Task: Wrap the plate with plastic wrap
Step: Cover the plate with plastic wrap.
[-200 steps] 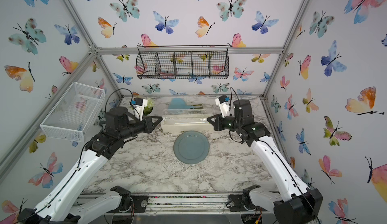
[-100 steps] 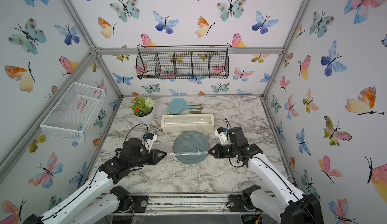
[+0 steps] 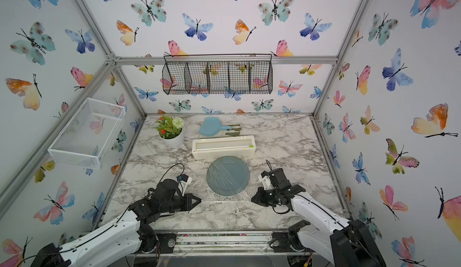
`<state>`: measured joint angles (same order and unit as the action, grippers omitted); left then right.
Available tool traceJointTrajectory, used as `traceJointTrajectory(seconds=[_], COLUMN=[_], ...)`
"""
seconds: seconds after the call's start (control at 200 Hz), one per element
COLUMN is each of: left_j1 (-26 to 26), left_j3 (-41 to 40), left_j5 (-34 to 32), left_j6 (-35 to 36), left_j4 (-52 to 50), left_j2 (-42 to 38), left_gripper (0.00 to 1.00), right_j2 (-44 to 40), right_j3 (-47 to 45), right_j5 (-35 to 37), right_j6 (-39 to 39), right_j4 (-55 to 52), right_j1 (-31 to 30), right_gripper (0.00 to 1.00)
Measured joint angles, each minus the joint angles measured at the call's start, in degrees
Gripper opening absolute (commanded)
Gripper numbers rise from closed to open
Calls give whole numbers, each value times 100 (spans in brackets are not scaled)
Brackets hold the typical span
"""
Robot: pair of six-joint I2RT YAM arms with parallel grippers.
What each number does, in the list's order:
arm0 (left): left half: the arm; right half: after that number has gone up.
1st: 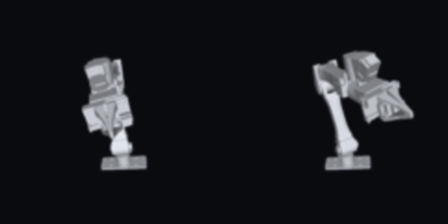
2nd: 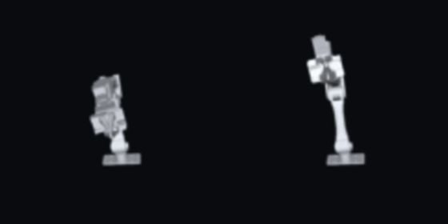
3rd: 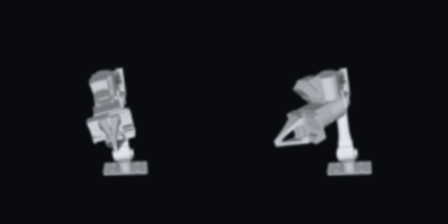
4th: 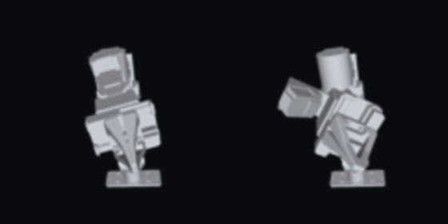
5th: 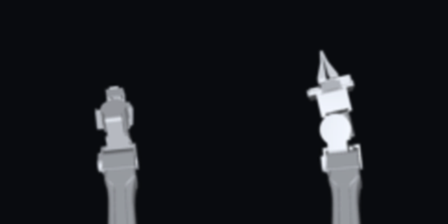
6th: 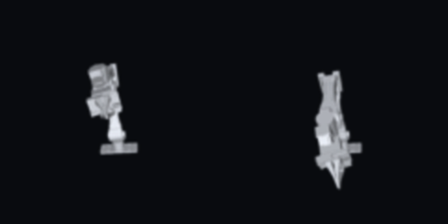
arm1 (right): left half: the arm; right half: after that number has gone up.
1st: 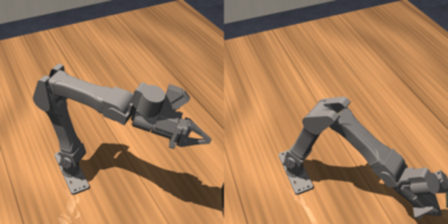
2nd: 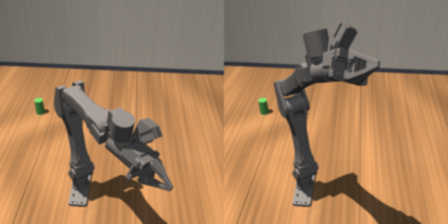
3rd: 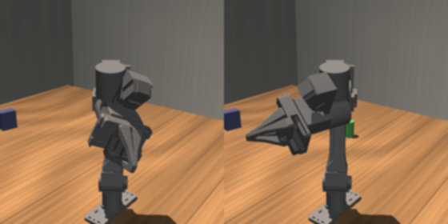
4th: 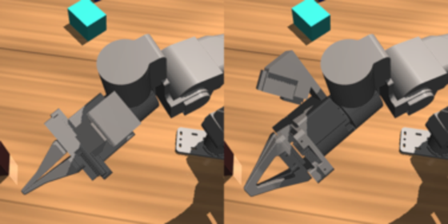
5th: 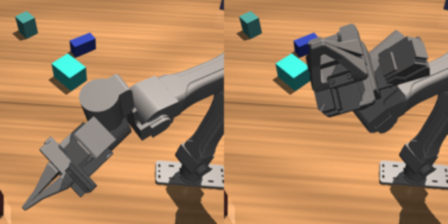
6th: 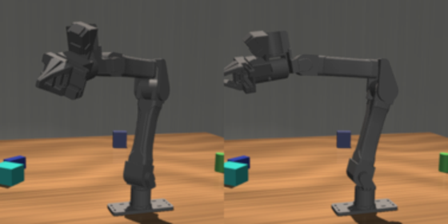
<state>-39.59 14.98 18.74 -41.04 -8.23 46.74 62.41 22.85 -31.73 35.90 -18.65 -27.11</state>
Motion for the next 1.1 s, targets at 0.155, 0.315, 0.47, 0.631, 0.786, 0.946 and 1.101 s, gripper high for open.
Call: traceJointTrajectory(seconds=[0.155,0.315,0.47,0.631,0.786,0.946,1.101], left_j1=[-44,-61,-61,-52,55,293,365], left_j3=[-90,-247,-225,74,306,387,632], left_j5=[-136,-216,-328,-474,-610,-651,-741], left_j6=[-105,-289,-417,-422,-422,-420,-378], left_j4=[310,551,662,586,577,590,667], left_j2=[531,638,925,1447,1725,1921,2277], left_gripper=[0,0,0,0,0,0,0], right_j2=[400,444,730,992,1207,1451,1716], right_j3=[0,-2,2,160,374,549,715], right_j5=[199,420,625,833,1130,1296,1392], right_j6=[7,7,2,2,4,13,57], right_j4=[219,341,485,564,601,765,988], right_j1=[-26,-37,-37,-52,-59,-61,-61], right_gripper=[2,2,2,2,2,2,2])
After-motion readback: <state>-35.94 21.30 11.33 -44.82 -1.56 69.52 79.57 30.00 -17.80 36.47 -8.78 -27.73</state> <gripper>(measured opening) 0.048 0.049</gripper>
